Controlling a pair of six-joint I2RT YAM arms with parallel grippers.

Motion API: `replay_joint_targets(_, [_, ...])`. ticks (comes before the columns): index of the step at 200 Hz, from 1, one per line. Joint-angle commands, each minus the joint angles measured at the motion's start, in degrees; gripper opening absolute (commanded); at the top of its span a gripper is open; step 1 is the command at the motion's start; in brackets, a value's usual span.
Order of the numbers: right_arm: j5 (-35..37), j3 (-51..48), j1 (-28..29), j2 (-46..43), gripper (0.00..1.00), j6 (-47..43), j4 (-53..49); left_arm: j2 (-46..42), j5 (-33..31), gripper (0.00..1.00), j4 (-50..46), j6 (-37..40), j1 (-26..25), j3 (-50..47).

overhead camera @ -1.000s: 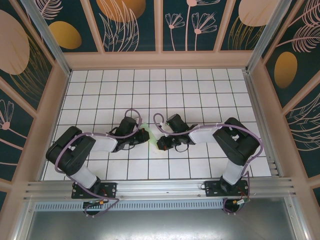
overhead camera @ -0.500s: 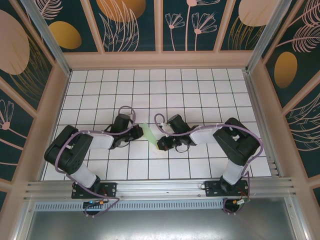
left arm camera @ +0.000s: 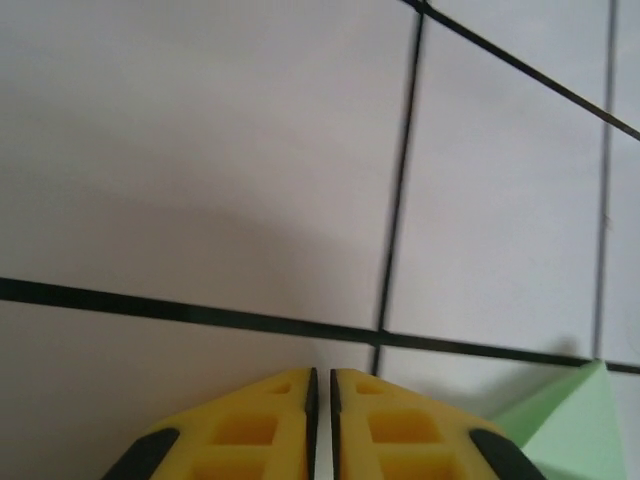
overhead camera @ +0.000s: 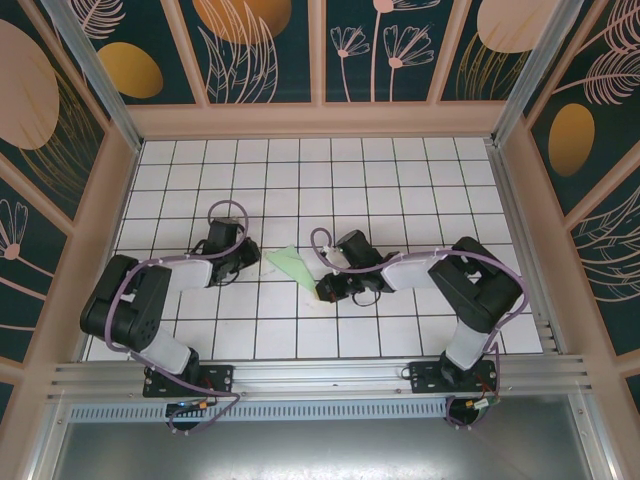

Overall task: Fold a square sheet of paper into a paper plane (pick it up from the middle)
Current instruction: Fold the wing for the fifth time at the center of the table.

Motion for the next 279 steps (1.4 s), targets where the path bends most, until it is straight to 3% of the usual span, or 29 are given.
replay_joint_targets(1, [1.74, -0.43, -0.15, -1.24, 0.06, 0.63, -9.53, -2.5, -10.07, 0.21, -8.32, 1.62, 0.71, 2.2])
replay_joint_targets(45, [3.96, 5.47, -0.17, -7.78, 0.22, 2.05, -7.62, -8.34, -6.49, 0.47, -11.55, -1.71, 0.56, 2.63])
replay_joint_targets(77, [12.78, 5.11, -1.53, -12.32, 0.45, 5.47, -7.05, -13.33, -3.91, 0.57, -14.21, -5.12, -1.21, 2.61])
replay_joint_targets(95, [17.69, 4.58, -4.51, -14.11, 0.53, 5.44, -7.48, -14.65, -4.66, 0.7, -17.1, -7.3, -3.6, 3.43])
replay_joint_targets(114, [15.52, 4.91, -9.77, -14.96, 0.6, 3.7, -6.91, -14.77, -7.27, 0.82, -19.26, -9.96, -7.31, 4.38])
replay_joint_targets(155, [20.52, 5.04, -12.91, -15.07, 0.75, 1.51, -3.98, -13.0, -12.05, 0.98, -21.25, -14.96, -15.16, 6.74])
replay_joint_targets(183, [22.71, 2.78, -16.56, -15.39, 0.85, 2.58, -1.23, -10.97, -16.74, 0.99, -22.46, -18.16, -21.61, 9.47])
replay_joint_targets(220, [24.77, -0.65, -19.12, -17.45, 0.89, 5.27, 1.05, -2.52, -20.01, 0.98, -27.42, -21.29, -27.91, 17.22])
replay_joint_targets(279, [25.16, -1.73, -20.36, -19.37, 0.89, 6.54, 1.05, 11.64, -24.89, 0.81, -41.49, -23.32, -32.09, 30.39])
